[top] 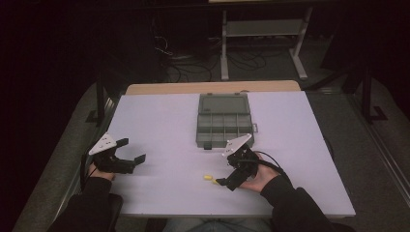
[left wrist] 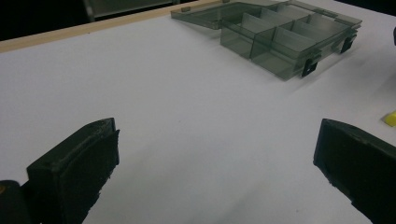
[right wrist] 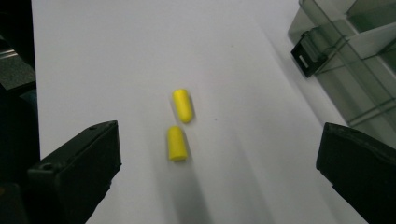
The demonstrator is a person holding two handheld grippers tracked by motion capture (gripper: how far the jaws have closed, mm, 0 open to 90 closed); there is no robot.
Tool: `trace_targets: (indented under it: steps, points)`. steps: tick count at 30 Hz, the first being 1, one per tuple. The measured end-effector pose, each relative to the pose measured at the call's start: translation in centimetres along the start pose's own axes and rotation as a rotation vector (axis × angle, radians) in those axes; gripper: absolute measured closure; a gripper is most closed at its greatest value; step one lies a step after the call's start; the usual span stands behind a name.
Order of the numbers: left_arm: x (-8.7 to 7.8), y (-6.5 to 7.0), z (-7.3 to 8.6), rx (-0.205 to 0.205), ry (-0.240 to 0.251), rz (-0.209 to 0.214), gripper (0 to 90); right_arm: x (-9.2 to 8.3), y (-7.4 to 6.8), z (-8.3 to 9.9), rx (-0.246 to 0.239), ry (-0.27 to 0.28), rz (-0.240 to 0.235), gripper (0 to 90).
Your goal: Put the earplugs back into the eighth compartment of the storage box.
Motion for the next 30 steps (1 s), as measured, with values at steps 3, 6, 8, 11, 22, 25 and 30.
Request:
trace_targets:
  steps: [3,6,8,11,22,25,30]
  points:
    - [0.0,0.0,0.0,0.001,-0.002,0.001,0.0,0.5,-0.2,0.1,-0.004,0.002,-0.013,0.0]
    - [0.0,0.0,0.0,0.001,-0.002,0.001,0.0,0.9,-0.5,0.3,-0.008,-0.005,-0.021,0.0]
    - [0.0,0.0,0.0,0.002,-0.003,0.002,0.0,1.2,-0.7,0.4,-0.011,-0.02,-0.026,0.0]
    - [0.0,0.0,0.0,0.002,-0.004,0.003,0.0,1.4,-0.8,0.4,-0.012,-0.024,-0.033,1.1]
    - [0.0,0.0,0.1,0.006,-0.006,0.005,0.0,2.5,-1.5,0.8,-0.032,-0.069,-0.075,14.1]
    - [0.0,0.0,0.1,0.007,-0.007,0.007,0.0,2.9,-1.5,1.1,-0.033,-0.096,-0.081,19.9]
    - [0.1,0.1,0.1,0.006,-0.007,0.007,0.0,3.1,-1.7,1.3,-0.028,-0.107,-0.093,33.5]
Point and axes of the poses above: each handheld gripper's, and its own axes: x roughly forward along the jaws, z roughly out of its underside, y roughly to its right, the point moved 9 cm from there along x, roughly forward along the jaws, and after that the axes turned 11 degrees about -z, right-handed, at the moved point
